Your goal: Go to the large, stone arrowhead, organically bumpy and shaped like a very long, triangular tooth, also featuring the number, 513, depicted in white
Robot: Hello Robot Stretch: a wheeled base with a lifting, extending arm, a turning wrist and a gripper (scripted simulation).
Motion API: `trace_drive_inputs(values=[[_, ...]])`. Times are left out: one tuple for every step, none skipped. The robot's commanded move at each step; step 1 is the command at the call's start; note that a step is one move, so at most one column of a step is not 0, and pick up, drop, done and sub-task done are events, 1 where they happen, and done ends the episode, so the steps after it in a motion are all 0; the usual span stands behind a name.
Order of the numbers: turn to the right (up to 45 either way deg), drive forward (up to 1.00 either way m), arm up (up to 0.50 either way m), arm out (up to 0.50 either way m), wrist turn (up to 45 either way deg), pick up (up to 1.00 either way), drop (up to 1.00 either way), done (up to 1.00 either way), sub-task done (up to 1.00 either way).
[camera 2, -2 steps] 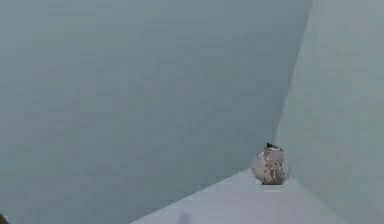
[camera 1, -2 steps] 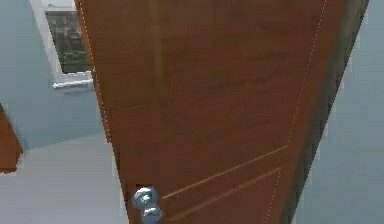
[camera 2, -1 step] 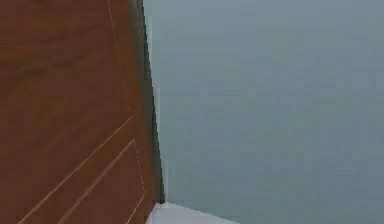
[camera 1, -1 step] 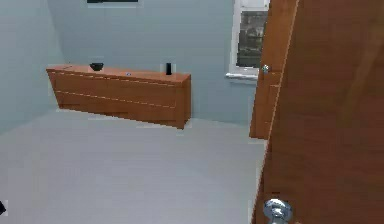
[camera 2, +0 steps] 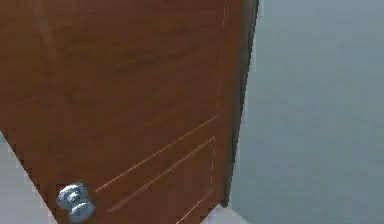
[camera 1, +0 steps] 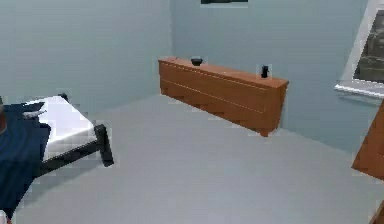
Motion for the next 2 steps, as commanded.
trace_drive_inputs(values=[[0.0,0.65,0.0,0.0,0.0,0.0,0.0,0.0,0.0],[45.0,0.0,0.0,0.0,0.0,0.0,0.0,0.0,0.0]])
